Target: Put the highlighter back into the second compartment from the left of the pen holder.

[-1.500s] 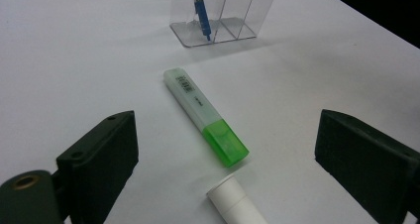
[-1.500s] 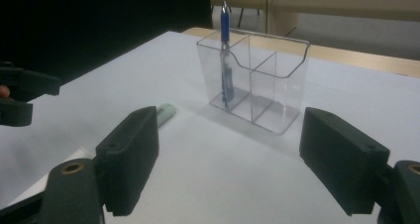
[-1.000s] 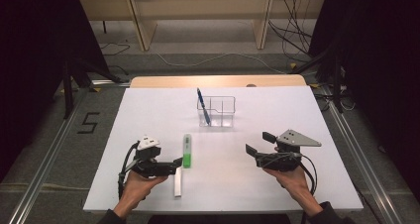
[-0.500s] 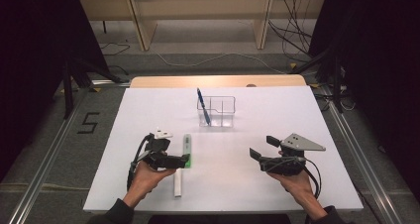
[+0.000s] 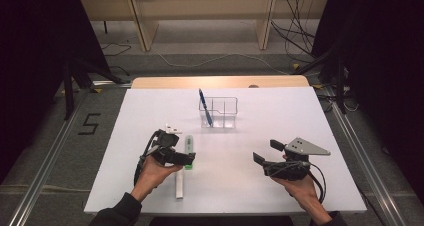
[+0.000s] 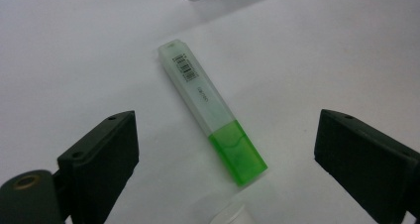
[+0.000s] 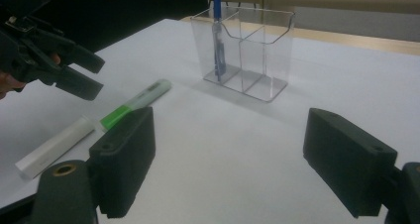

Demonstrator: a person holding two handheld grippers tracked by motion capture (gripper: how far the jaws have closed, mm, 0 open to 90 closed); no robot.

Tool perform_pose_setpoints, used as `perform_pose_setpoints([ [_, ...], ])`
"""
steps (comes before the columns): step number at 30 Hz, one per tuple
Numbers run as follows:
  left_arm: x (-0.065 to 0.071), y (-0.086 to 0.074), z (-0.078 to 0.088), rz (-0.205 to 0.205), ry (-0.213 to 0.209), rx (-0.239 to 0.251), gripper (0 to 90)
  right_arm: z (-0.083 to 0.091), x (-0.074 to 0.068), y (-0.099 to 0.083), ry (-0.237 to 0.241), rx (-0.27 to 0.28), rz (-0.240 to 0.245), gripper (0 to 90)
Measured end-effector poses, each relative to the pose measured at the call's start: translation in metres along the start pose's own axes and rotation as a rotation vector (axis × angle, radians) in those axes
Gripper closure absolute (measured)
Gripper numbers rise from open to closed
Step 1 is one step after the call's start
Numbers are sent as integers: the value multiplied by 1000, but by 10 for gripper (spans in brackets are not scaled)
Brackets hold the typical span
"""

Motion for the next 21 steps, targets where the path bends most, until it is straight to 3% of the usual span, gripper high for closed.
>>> perform_pose_setpoints([
  [8, 0, 7, -8, 25, 10, -52, 95, 0, -1, 0, 1, 0, 15, 212],
  [16, 2, 17, -18, 12, 16, -100, 87, -1, 0, -2, -2, -8, 19, 212],
  [21, 1, 21, -25, 11, 8, -139, 153, -1, -2, -3, 4, -10, 10, 212],
])
Point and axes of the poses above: each handheld gripper's, and its own axes: z roughly backward along the jaws, y roughly out of its top, x roughly to its right, the point moved 9 cm from there along -z, roughly forward along the jaws, and after that the axes turned 12 degrees about z, right-handed, at the moved point
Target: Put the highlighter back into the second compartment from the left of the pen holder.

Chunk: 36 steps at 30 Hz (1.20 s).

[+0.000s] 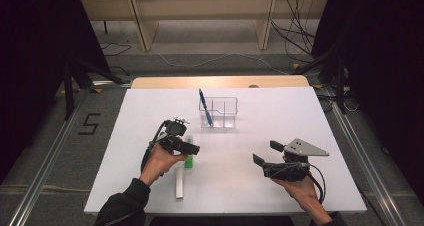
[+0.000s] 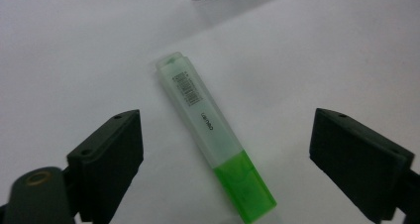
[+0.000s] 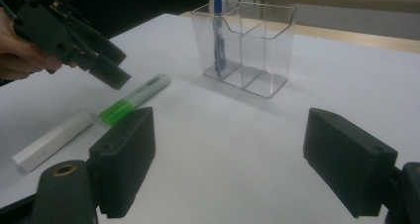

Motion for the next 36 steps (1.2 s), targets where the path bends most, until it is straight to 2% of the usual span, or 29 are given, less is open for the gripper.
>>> perform_pose_setpoints([
  [1, 0, -1, -2, -3, 5, -18, 155, 0, -1, 0, 6, -1, -12, 212],
  [3, 0, -2, -6, -10, 27, -32, 162, -1, -1, 0, 2, -4, 3, 212],
  [5, -1, -4, -9, -24, 47, -51, 171, 0, -2, 0, 5, -5, -5, 212],
  [7, -3, -6, -11, -27, 52, -64, 178, 0, -2, 0, 4, -2, 7, 212],
  [12, -4, -8, -16, -11, 46, -76, 222, -1, -2, 0, 5, -3, 6, 212],
  [15, -3, -10, -18, -24, 46, -93, 241, -2, -4, 0, 6, -8, 5, 212],
  [22, -4, -14, -27, -20, 53, -130, 290, -3, -6, 0, 14, -10, 11, 212],
  [25, -2, -14, -29, -21, 49, -124, 303, -3, -6, 0, 15, -11, 10, 213],
  [30, -3, -16, -33, -25, 53, -152, 314, -3, -6, -1, 15, -13, 9, 213],
  [36, -5, -16, -36, -20, 62, -149, 351, -3, -6, -1, 14, -16, 7, 215],
])
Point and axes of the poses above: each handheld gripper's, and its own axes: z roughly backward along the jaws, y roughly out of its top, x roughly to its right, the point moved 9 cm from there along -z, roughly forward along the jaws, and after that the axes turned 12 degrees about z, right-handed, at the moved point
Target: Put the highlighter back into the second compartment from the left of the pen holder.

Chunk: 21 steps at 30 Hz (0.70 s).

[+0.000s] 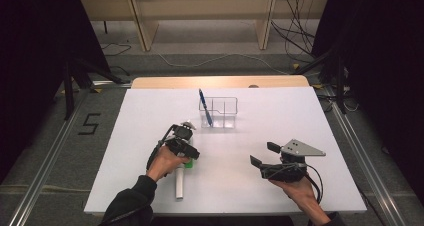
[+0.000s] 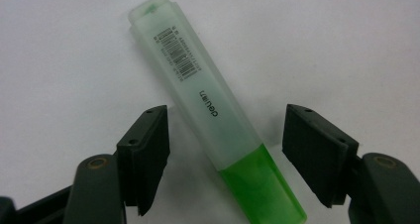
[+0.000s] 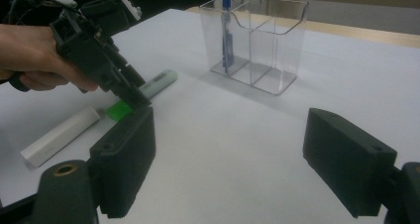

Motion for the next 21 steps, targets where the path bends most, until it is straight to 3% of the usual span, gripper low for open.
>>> perform_pose_setpoints([
  [21, -3, 3, 0, -24, 43, -1, 488, -1, 0, 0, 0, -1, 6, 217],
])
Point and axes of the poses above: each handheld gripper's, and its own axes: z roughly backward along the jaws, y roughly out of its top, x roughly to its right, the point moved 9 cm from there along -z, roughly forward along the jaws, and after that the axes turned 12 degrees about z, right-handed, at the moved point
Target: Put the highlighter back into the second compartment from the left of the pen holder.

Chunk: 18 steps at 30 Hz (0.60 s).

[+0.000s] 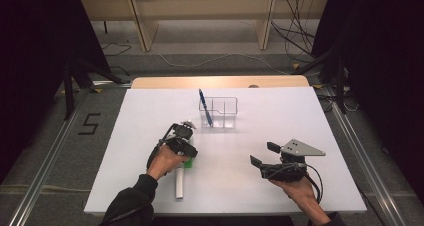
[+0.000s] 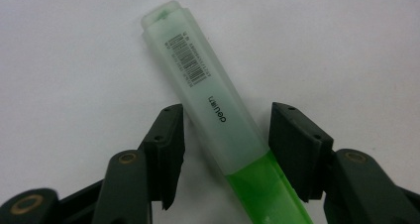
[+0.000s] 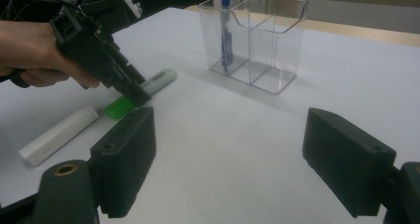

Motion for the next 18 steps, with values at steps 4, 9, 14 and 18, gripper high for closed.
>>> perform_pose_setpoints([
  [4, -1, 2, 0, -5, 5, -1, 528, 0, -1, -1, 0, -7, -5, 217],
  [9, -1, 4, 0, -14, 14, -1, 589, -1, 0, -1, 0, -5, 2, 218],
  [14, 0, 4, 0, -26, 14, -3, 656, 0, 0, -1, 2, -7, 4, 218],
  [18, 1, 5, 0, -27, 10, 4, 661, 0, 0, -1, 2, -9, -1, 218],
])
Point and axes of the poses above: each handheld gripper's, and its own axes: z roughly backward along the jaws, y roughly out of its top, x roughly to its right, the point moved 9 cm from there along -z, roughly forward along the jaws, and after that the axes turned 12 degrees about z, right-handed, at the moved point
